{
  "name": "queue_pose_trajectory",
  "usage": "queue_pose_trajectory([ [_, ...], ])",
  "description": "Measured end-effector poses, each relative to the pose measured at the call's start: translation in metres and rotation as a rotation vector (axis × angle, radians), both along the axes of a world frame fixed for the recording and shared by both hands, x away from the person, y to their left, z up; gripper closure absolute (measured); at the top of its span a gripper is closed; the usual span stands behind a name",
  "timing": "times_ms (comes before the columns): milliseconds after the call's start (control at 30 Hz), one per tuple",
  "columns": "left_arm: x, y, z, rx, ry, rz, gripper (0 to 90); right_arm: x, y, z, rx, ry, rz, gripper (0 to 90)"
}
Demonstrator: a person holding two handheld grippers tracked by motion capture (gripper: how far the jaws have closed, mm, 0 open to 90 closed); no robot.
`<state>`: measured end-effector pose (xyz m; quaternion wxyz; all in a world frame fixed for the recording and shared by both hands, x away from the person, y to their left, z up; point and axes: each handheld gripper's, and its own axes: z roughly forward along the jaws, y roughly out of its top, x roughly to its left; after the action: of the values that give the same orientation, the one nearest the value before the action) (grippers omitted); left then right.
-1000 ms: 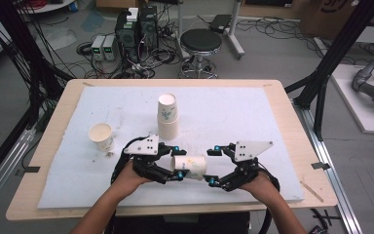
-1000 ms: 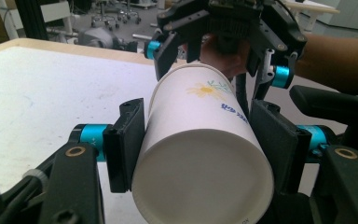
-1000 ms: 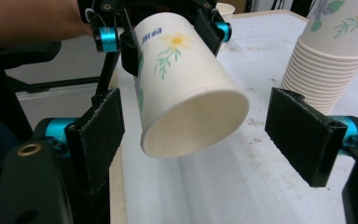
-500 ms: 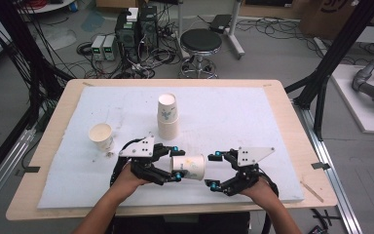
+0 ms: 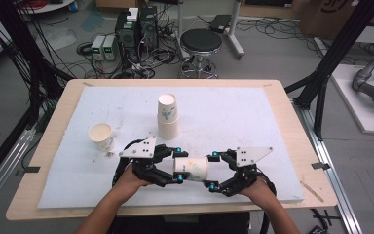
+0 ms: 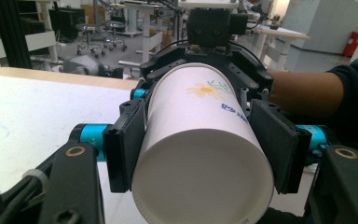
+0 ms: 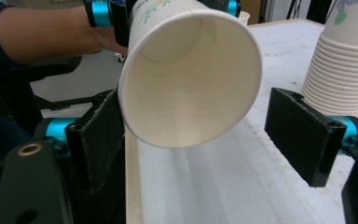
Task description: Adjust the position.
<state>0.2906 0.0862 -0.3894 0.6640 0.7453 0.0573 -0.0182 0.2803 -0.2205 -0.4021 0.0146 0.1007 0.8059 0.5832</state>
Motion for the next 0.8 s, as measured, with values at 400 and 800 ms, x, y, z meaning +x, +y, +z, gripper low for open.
queue_pose_trajectory([
  [400, -0.0003, -0.0050, -0.0005, -0.020, 0.008, -0.015, 37.5, 0.0003, 0.0003, -0.0021, 0.045, 0.018, 0.035, 25.5],
  [800, -0.0012, -0.0057, -0.0021, -0.018, 0.024, -0.003, 37.5, 0.0026, -0.0046, 0.0005, 0.106, 0.057, 0.027, 30.0],
])
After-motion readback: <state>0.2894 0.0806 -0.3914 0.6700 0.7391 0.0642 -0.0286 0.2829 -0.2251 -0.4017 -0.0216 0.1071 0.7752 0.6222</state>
